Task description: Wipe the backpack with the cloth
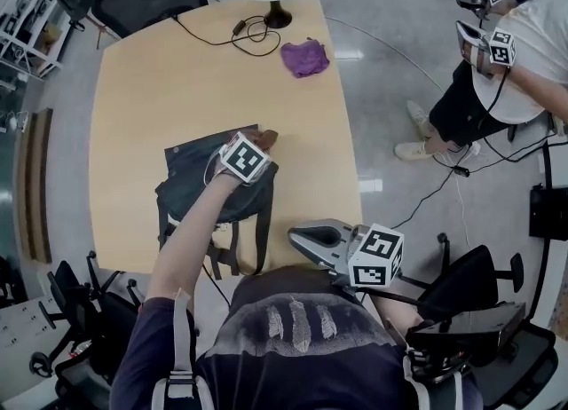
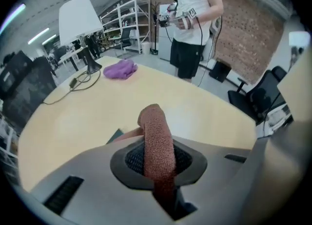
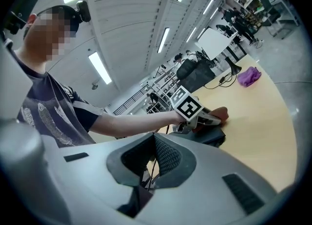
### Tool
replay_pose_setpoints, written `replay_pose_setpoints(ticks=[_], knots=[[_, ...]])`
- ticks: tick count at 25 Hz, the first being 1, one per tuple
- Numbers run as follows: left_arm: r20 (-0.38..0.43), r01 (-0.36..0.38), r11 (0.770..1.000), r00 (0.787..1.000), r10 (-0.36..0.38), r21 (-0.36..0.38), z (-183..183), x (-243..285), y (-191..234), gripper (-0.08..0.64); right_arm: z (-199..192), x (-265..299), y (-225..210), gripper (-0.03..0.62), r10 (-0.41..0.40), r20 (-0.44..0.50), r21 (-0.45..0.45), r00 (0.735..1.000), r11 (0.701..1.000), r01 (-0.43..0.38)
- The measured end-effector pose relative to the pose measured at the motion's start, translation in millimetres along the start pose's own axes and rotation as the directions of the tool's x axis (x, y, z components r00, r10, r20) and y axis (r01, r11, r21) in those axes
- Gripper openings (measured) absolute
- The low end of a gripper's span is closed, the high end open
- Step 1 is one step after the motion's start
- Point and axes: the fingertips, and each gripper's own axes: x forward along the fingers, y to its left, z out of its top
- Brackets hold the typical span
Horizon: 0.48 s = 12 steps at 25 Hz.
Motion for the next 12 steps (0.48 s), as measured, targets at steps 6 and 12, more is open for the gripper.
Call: replay_pose_setpoints(ticks=[6, 12], knots=[[0.352, 0.204, 0.950, 0.929, -0.112, -0.236, 85, -28, -14, 0.055, 4, -4, -6, 0.002, 0.009, 0.007, -0.001, 1.000, 1.000, -0.009], [0.253, -0.030, 0.945, 0.960, 0.117, -0.325, 50, -7, 61, 0.055, 0, 5, -6, 0.002, -0.033, -0.011, 0.014, 0.999, 0.999, 0.033]])
